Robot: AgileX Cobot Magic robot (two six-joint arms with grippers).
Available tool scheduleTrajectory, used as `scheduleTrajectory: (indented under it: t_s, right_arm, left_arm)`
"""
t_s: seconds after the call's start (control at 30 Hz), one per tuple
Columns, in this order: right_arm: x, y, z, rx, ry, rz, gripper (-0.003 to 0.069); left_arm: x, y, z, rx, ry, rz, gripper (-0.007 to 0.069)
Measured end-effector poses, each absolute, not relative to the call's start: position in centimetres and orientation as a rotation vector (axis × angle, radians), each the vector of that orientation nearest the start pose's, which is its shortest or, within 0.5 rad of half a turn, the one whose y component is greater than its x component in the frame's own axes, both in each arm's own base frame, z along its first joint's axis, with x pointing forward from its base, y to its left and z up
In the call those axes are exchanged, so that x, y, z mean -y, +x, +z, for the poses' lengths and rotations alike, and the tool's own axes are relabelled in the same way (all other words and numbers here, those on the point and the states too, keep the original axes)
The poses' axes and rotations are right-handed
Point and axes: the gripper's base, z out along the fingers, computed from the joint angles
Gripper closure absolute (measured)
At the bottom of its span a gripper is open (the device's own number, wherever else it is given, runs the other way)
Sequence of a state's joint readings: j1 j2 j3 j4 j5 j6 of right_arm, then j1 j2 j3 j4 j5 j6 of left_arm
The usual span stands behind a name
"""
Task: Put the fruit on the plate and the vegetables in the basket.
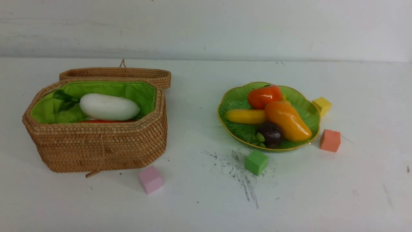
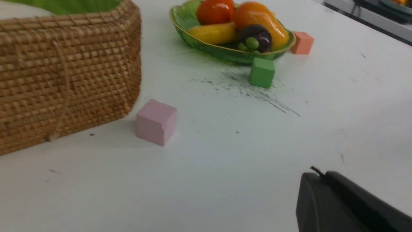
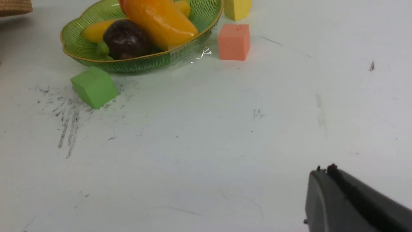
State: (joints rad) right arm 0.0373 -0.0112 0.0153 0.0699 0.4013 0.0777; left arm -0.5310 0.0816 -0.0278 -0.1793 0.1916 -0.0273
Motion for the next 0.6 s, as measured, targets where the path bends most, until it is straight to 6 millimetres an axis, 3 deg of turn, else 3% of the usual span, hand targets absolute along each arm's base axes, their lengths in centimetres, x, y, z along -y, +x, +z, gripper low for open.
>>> scheduleTrajectory:
  t_s: [0.13,0.3,0.4,0.6]
  right_arm:
    - [-0.4,5.2,17.3,-1.889,0.08,0.148,0.0658]
    - [-0.4,5.2,17.3,-1.887,0.08,0.148,0.0654]
    - [-0.4,5.2,17.3,-1.887,0.08,0.148,0.0652]
    - [-0.4,5.2,17.3,-1.887,0.08,0.148,0.0643]
  left_arm:
    - [1.8,5.3,20.9,-1.617,0.058,-0.422,0.0637]
    - [1.0,5.4,18.4,-1.749,-0.126,-0.354,0.0637]
    - [1.0,5.2,17.2,-1.868,-0.161,-0.353,0.0637]
    - [1.0,5.2,17.0,-1.88,-0.172,-0.355,0.0637]
